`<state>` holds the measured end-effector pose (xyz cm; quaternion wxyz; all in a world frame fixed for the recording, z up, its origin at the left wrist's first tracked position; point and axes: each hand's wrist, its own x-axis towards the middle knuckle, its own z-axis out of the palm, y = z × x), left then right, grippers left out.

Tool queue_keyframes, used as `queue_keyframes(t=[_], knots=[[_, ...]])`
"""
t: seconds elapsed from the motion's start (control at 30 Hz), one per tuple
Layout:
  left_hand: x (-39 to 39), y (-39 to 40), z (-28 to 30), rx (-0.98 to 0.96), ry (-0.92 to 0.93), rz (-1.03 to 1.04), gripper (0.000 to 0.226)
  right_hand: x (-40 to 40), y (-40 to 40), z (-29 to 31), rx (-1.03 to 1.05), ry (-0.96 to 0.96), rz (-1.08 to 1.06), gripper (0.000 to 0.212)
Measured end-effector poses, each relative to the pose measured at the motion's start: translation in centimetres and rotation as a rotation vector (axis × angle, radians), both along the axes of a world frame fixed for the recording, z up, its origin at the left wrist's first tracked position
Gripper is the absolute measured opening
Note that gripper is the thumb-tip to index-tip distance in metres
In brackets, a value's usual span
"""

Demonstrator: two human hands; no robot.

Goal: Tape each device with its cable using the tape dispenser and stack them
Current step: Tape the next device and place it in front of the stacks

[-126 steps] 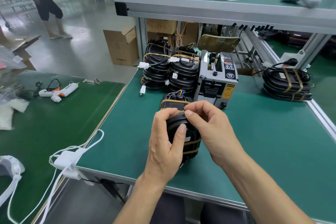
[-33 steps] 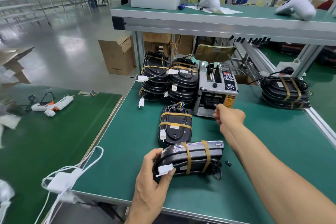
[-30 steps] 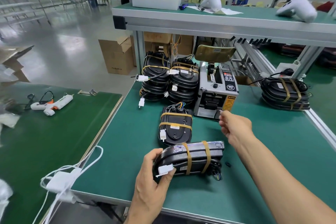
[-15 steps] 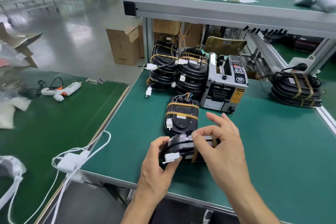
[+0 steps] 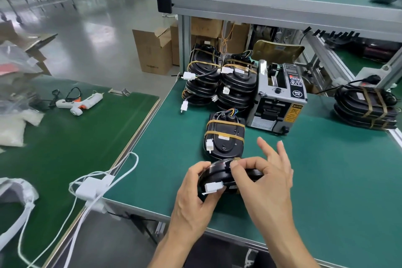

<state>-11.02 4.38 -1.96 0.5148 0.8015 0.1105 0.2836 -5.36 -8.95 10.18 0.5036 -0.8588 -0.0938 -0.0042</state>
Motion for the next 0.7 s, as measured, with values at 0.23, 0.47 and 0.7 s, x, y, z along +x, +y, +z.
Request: queue_keyframes(t=[0.23,0.47,0.7], knots=[[0.13,-0.05,0.08,0.016,-0.012,0.007,0.051,0.09,0.3,-0.49,-0.007,-0.02,-0.043,0.021],[0.16,0.0,0.02,0.012,-0.006,0.002,0.049,0.16,0.64,-0.72,-0.023,-0.048,-0.055,0.023],[0.15,-0.03,0.11,0.015,-0.003,0.006,0.049,0.08,0.95,-0.89,-0.039,-0.076,-0.071,0.022]])
